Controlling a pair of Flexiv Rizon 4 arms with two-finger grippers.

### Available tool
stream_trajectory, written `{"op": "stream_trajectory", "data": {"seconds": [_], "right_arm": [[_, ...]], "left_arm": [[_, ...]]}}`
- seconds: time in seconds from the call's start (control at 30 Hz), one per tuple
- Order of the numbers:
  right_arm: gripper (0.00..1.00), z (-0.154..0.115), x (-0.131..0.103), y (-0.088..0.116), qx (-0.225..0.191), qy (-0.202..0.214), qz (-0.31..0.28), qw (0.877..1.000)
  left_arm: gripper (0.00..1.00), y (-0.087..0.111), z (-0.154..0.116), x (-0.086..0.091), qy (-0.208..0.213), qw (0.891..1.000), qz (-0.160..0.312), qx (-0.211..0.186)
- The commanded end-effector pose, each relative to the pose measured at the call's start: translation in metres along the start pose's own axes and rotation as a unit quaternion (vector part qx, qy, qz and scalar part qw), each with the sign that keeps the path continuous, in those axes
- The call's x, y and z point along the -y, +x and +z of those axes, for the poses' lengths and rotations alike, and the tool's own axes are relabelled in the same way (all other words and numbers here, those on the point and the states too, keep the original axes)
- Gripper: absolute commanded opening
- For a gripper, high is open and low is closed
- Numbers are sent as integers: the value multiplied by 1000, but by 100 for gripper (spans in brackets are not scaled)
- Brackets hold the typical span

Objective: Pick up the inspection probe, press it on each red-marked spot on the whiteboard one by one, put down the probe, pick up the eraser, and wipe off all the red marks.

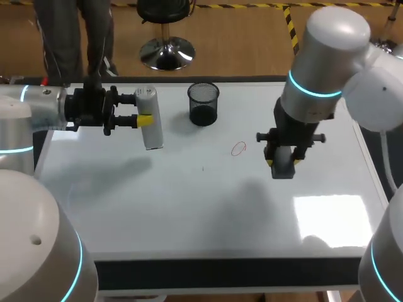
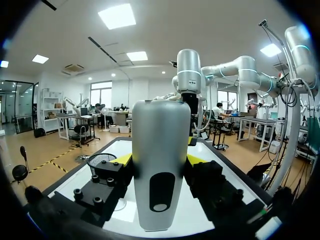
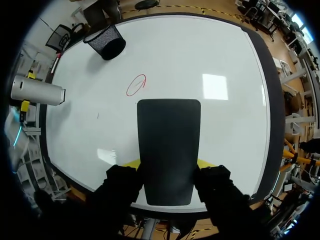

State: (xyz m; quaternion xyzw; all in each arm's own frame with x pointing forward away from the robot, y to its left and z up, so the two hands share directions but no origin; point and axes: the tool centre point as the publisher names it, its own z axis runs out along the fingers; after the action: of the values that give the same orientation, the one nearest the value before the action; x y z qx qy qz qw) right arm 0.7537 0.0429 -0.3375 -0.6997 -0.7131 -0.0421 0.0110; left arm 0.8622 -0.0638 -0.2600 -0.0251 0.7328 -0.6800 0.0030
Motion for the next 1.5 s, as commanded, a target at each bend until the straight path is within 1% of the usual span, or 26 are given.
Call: {"op": "stream_trajectory", "data": {"seconds": [0.03, 0.4, 0.67, 0.8, 1.2, 1.5], "right_arm": [[0, 5, -18, 22, 23, 20, -4, 1000], [0, 10, -39, 64, 25, 23, -34, 999], [0, 19, -53, 83, 16, 28, -56, 998], [0, 25, -63, 89, 6, 33, -65, 997], [0, 39, -84, 106, -4, 42, -78, 996], [0, 61, -103, 110, -28, 58, -64, 996]], "left_arm": [[0, 1, 0, 1, 1, 1000, 1, 1], [0, 1, 0, 1, 1, 1000, 1, 1], [0, 1, 0, 1, 1, 1000, 1, 1], [0, 1, 0, 1, 1, 1000, 1, 1], [0, 1, 0, 1, 1, 1000, 1, 1], [0, 1, 0, 1, 1, 1000, 1, 1]]}}
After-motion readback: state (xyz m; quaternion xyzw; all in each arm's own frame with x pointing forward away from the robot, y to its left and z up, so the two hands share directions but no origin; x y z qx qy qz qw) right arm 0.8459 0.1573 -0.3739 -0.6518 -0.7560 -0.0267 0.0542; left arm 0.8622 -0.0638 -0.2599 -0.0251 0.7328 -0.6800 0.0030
